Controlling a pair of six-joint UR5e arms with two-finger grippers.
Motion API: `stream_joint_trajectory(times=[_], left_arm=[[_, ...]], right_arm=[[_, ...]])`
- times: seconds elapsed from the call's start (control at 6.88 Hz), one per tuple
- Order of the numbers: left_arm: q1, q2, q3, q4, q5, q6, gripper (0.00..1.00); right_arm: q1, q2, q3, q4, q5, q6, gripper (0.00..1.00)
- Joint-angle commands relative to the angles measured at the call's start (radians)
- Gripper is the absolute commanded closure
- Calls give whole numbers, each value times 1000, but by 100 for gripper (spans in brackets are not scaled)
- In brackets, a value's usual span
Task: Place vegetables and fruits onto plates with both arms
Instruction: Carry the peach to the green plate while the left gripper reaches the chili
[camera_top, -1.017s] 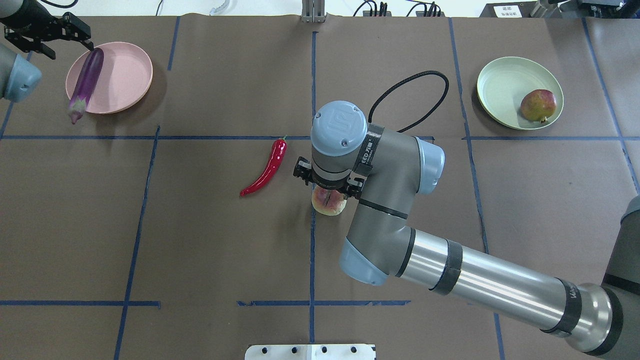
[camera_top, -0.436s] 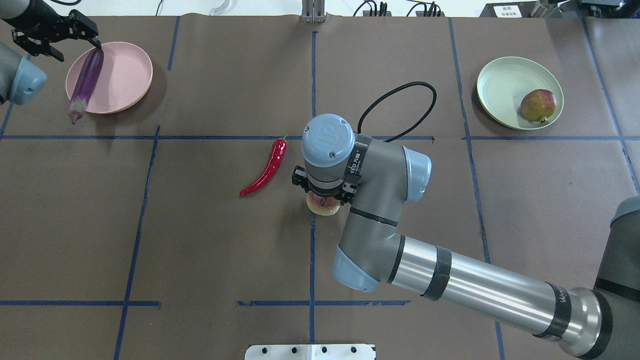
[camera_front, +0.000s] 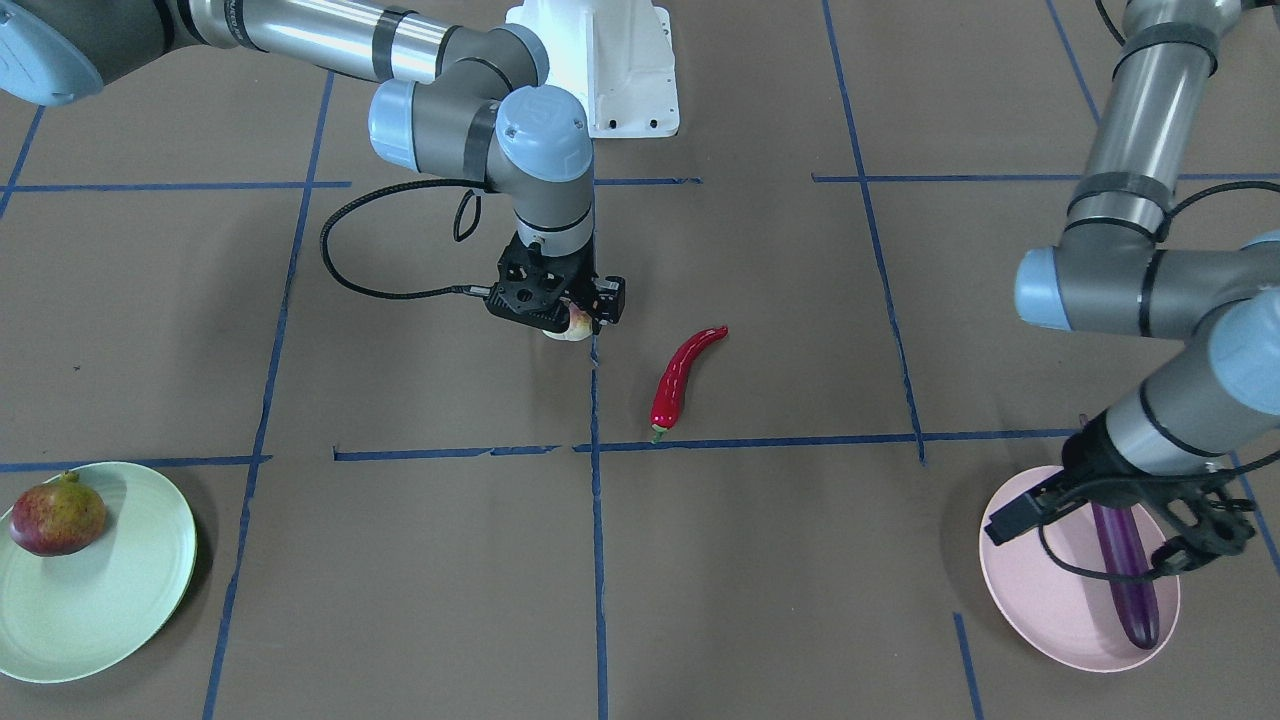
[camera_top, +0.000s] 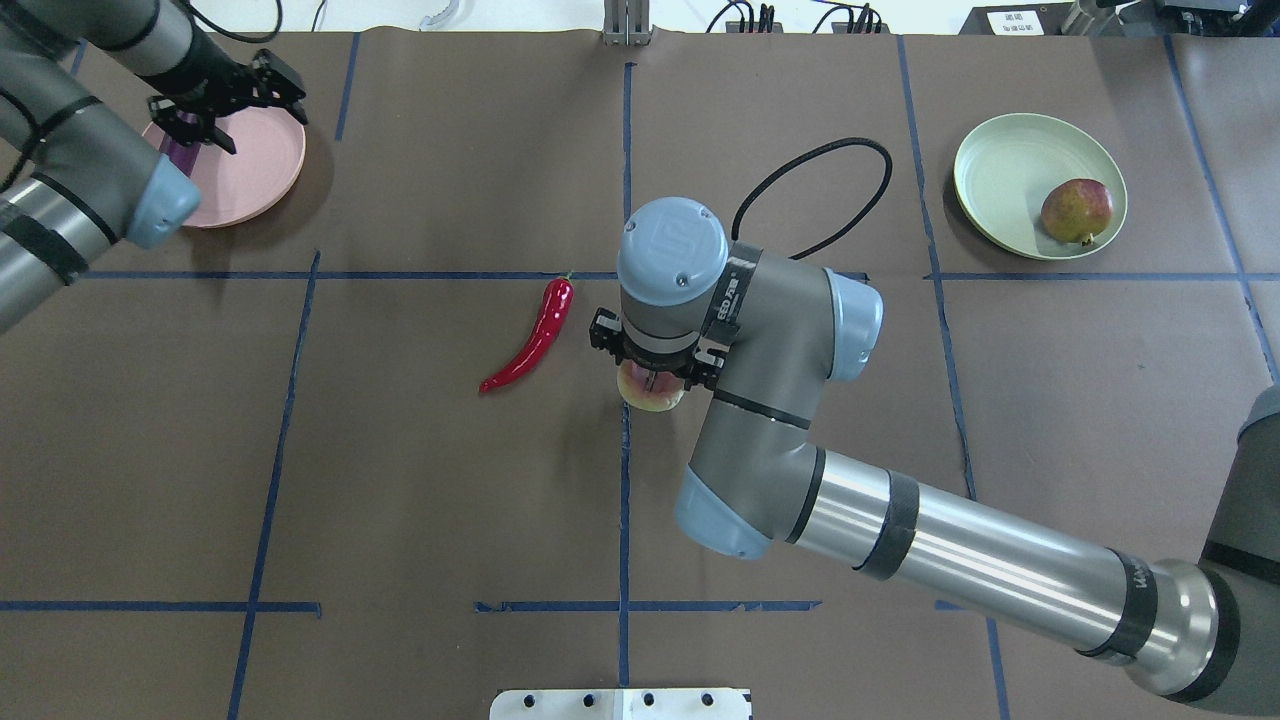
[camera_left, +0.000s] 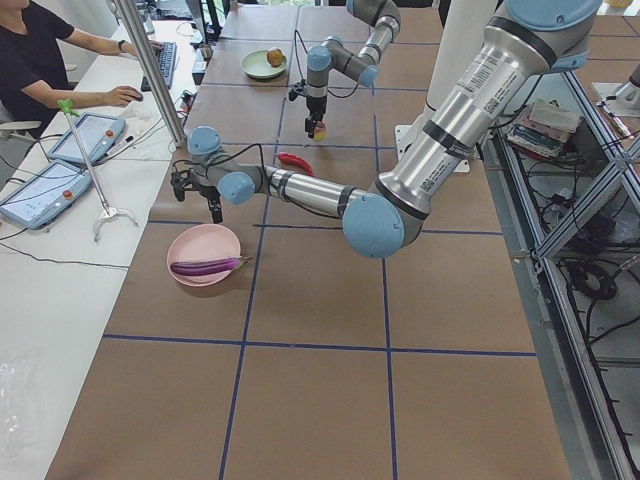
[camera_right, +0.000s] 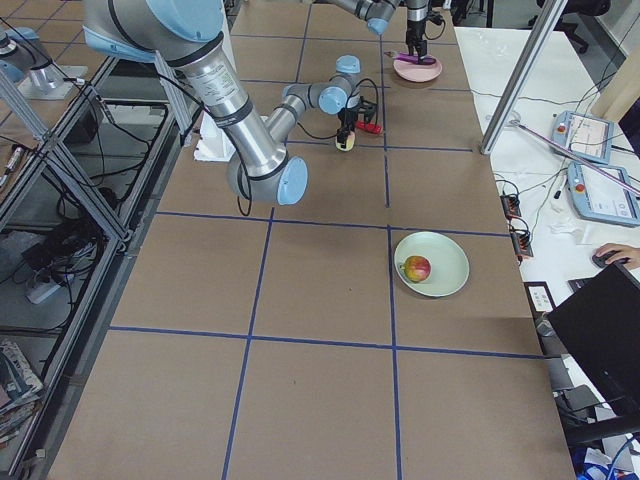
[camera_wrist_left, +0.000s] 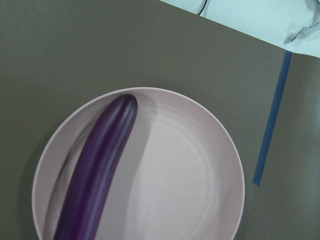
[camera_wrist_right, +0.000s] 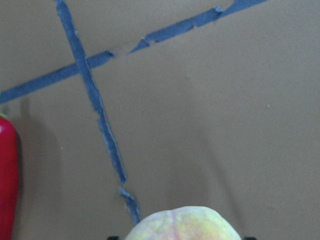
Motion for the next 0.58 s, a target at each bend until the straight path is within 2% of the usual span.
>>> stream_joint_trajectory(times=[0.0, 0.29, 0.44], left_arm=[[121, -11, -108, -1, 55, -22, 0], [192, -46, -142, -22, 50, 72, 0], [203, -58, -163, -16, 56, 152, 0]], right_arm=[[146, -25, 32, -2, 100, -82, 100], [300, -90, 26, 1, 168, -296, 100], [360, -135, 5, 8, 171, -437, 100]])
